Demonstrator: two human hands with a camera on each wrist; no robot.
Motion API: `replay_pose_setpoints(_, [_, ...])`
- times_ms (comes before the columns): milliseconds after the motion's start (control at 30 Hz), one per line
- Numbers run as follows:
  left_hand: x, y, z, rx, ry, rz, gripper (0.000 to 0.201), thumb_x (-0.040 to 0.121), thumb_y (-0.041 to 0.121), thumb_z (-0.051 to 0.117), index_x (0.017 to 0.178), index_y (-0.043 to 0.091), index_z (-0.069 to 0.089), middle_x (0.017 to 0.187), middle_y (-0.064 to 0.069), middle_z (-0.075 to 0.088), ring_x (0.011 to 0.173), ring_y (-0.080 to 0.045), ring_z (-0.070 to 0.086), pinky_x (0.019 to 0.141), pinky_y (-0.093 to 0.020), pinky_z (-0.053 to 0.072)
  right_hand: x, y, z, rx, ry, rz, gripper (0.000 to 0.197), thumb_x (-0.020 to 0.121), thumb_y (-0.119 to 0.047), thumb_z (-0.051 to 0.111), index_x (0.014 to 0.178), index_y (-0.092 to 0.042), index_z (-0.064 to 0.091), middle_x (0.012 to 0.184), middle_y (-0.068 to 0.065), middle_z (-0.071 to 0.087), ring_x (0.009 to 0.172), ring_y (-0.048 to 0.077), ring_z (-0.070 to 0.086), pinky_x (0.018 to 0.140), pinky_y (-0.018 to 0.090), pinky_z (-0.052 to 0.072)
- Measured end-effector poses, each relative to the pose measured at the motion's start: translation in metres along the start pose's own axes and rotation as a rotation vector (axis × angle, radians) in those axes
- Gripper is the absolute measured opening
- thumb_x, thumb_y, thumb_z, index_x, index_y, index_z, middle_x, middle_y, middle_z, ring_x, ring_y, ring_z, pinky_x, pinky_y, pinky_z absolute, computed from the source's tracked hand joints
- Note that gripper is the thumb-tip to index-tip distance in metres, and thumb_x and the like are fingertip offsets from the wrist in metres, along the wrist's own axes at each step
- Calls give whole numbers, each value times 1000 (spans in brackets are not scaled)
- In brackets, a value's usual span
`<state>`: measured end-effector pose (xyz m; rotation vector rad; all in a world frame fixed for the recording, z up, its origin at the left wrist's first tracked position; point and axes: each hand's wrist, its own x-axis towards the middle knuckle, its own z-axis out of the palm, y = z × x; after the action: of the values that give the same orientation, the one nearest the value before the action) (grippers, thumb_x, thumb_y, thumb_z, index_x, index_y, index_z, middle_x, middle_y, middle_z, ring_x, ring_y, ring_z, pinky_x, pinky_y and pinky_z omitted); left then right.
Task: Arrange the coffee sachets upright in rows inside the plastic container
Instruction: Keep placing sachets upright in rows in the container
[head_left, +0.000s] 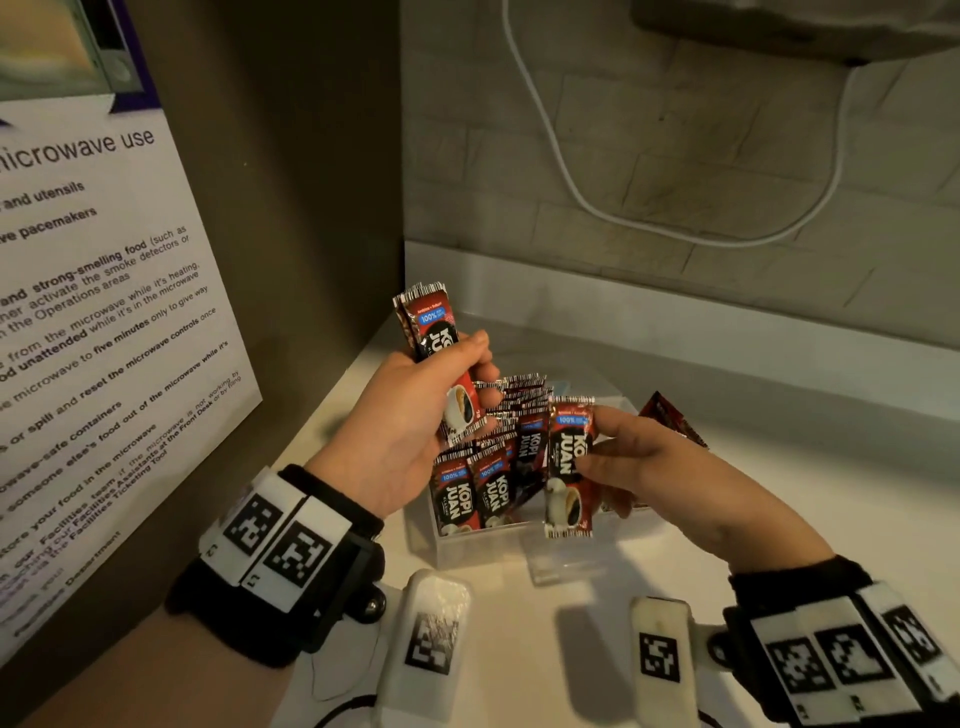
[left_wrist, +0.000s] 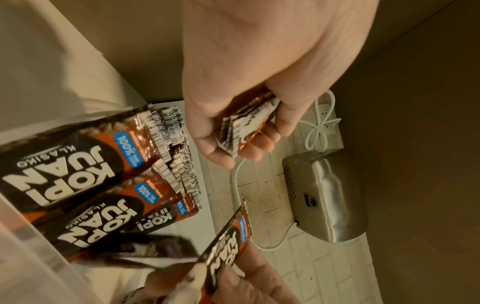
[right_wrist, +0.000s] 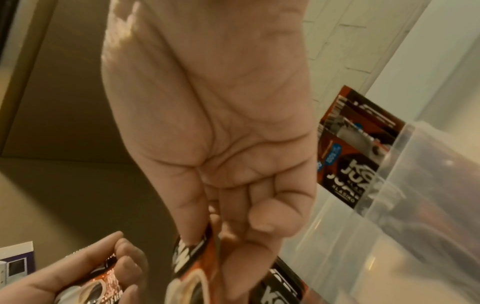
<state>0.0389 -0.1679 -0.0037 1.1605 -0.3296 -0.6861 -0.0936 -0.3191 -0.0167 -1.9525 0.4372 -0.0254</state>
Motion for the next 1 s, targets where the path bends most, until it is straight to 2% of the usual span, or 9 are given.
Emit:
replay_pose_setpoints(200, [-1,1,-3,32,-25,-6,14,91,21,62,80,12,62,66,1,63,57,-10,59,60,-26,53,-1,3,2,33,10,68,30,93,-2,51,110,-24,63,71,3,68,57,10,59,52,23,37])
replay_pose_setpoints(333, [0,0,-4,59,-68,-33,13,92,18,60,81,10,60,65,-1,61,54,-12,56,56,-25,51,-7,4,-12,15,91,86,12,89,1,55,80,-6,60,62,2,64,55,13,51,50,24,34])
replay_pose_setpoints(500, [-3,-4,1,96,-122,-72,5,88,14,64,91,9,64,68,0,64,55,-11,56,60,-27,51,-12,-4,-18,174,293,-73,11,86,2,60,77,-4,59,72,18,64,60,24,57,51,26,43])
replay_pose_setpoints(567, [-4,-7,6,135,-163,-68,21,80,23,70,96,10,68,75,-1,66,59,-12,56,67,-31,50,-12,-15,-15,239,367,-177,9,83,3,62,77,-4,60,73,18,63,59,22,60,52,27,49])
replay_pose_setpoints(633, [-6,-9,12,148,-229,-95,39,72,35,77,103,12,70,88,-7,71,75,-23,65,81,-38,52,-10,-28,-9,209,352,-261,5,80,1,66,77,-2,62,71,19,64,59,21,61,56,30,50])
replay_pose_setpoints(700, [-9,-9,19,134,-277,-113,47,70,36,79,109,12,68,105,-16,72,99,-34,68,95,-50,50,-7,-41,-1,120,301,-317,3,79,0,68,80,-1,65,68,12,66,58,18,62,53,26,51])
replay_pose_setpoints(767, [-10,-9,23,103,-241,-91,45,70,31,75,110,13,68,107,-16,72,103,-35,67,98,-54,48,-3,-48,4,71,268,-342,3,82,-1,67,84,1,66,69,13,67,58,17,63,53,24,51])
replay_pose_setpoints(900, [-5,-6,19,28,-138,-31,16,82,23,67,95,18,74,96,-8,73,95,-29,69,91,-47,53,3,-44,-2,81,315,-260,15,80,-13,70,87,-1,67,73,15,67,64,22,63,60,30,50])
replay_pose_setpoints(1000, [-2,-2,11,-24,-108,-27,12,91,20,59,93,16,71,84,-5,73,74,-16,68,70,-32,56,9,-26,-6,-279,246,-93,30,71,-32,79,91,-17,63,82,5,69,74,22,65,72,37,53])
